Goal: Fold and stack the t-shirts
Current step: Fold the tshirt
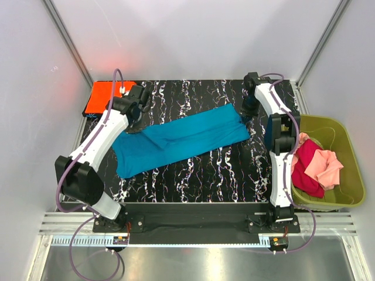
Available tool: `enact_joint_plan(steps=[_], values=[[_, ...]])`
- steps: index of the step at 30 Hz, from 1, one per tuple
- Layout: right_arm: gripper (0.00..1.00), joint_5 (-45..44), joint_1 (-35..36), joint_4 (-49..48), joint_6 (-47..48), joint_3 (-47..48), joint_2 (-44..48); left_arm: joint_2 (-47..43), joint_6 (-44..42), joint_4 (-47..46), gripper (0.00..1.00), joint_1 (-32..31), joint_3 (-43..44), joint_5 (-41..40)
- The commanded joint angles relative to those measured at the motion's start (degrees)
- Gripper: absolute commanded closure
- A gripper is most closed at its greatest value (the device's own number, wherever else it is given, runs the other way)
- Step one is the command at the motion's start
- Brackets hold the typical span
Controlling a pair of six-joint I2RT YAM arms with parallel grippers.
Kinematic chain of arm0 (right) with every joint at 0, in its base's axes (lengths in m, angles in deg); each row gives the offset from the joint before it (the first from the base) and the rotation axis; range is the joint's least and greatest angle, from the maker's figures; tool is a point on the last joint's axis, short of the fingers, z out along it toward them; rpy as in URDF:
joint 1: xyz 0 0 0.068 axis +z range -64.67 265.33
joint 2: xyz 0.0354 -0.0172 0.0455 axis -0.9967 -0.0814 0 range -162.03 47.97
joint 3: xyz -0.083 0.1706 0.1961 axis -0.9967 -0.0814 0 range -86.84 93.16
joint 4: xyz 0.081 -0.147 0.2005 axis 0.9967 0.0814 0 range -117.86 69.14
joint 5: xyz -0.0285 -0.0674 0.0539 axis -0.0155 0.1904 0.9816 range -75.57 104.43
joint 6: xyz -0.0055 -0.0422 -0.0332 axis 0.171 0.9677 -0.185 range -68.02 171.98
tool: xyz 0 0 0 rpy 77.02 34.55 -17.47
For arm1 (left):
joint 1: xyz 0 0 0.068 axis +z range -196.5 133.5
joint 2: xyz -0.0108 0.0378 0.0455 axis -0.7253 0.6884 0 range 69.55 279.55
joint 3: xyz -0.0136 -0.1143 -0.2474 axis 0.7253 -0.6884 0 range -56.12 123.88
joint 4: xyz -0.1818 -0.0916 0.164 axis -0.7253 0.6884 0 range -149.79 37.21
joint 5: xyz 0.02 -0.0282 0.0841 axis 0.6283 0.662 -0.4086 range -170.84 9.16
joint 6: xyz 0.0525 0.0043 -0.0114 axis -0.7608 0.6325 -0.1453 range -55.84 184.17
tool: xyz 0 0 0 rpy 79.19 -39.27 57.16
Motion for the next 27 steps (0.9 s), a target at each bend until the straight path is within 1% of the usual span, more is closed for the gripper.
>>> enact_joint_plan(steps=[1, 9, 16, 18, 21, 26, 27], values=[[1.0, 0.4, 0.2, 0.7, 1.5, 2.5, -0.5, -2.7, 0.4, -1.1, 1.0, 0.7, -0.3, -3.1], [1.0, 1.8, 0.1, 1.9, 2.0, 6.5, -3.8, -1.4, 0.9, 0.3, 1.0, 1.8, 0.4, -4.2], [1.0, 1.7, 0.1, 1.6, 2.4, 7.4, -5.1, -1.4, 1.1, 0.9, 1.0, 2.6, -0.1, -4.6], [1.0, 1.7, 0.1, 2.0, 2.7, 7.6, -5.0, -2.3, 2.0, 1.7, 1.0, 2.6, -0.8, -4.8], [1.0, 1.7, 0.1, 0.8, 2.8, 6.1, -3.8, -4.4, 1.7, 0.3, 1.0, 2.7, -2.8, -4.1], [1.0, 1.6, 0.1, 0.4, 2.8, 6.2, -3.1, -3.7, 2.7, 1.8, 1.0, 2.6, -2.4, -4.6], [1.0, 3.1, 0.1, -0.2, 2.9, 5.7, -2.8, -4.0, 3.0, 1.8, 1.0, 2.7, -2.7, -4.6]])
